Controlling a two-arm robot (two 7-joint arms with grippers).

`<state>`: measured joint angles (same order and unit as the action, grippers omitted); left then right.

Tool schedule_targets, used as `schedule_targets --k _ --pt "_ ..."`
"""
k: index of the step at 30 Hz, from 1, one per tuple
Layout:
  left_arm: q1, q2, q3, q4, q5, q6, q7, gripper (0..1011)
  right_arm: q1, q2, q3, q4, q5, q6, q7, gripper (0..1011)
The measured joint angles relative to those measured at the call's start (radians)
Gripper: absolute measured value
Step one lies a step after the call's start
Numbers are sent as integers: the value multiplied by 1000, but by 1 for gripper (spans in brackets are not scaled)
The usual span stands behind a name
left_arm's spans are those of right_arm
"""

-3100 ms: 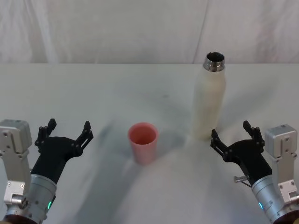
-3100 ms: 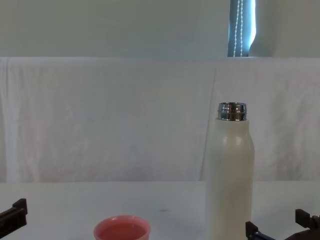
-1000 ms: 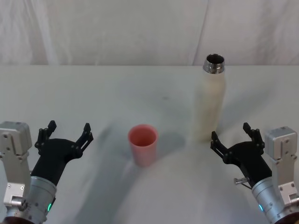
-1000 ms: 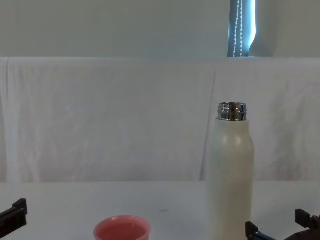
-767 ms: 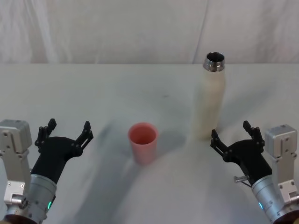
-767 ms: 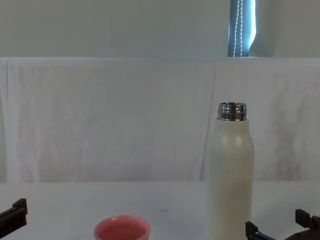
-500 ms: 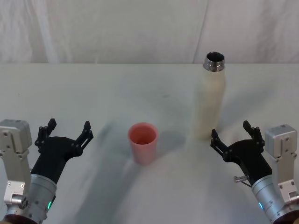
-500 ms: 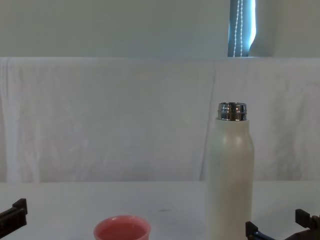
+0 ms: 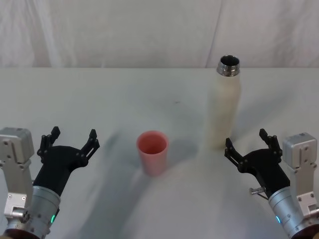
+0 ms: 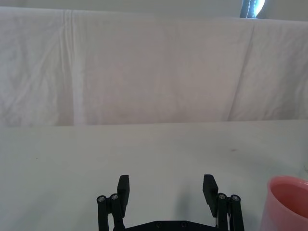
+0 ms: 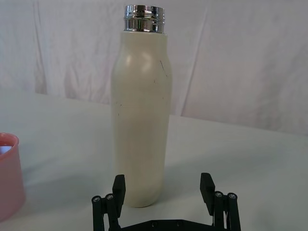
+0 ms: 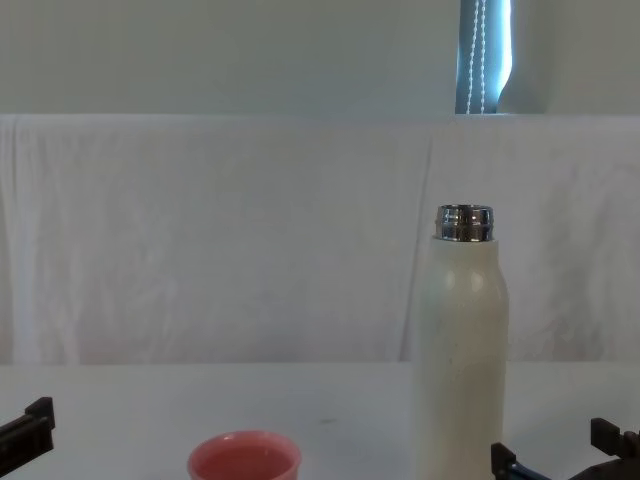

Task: Grasp the thermos with one hand and pour water into the cup lid.

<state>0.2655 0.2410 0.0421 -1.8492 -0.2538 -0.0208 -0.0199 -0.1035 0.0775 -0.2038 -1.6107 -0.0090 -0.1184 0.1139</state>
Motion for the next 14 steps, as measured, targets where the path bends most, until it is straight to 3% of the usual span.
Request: schedule_targets --k 14 --pt "0 0 0 0 0 0 0 1001 0 0 0 0 0 0 0 1001"
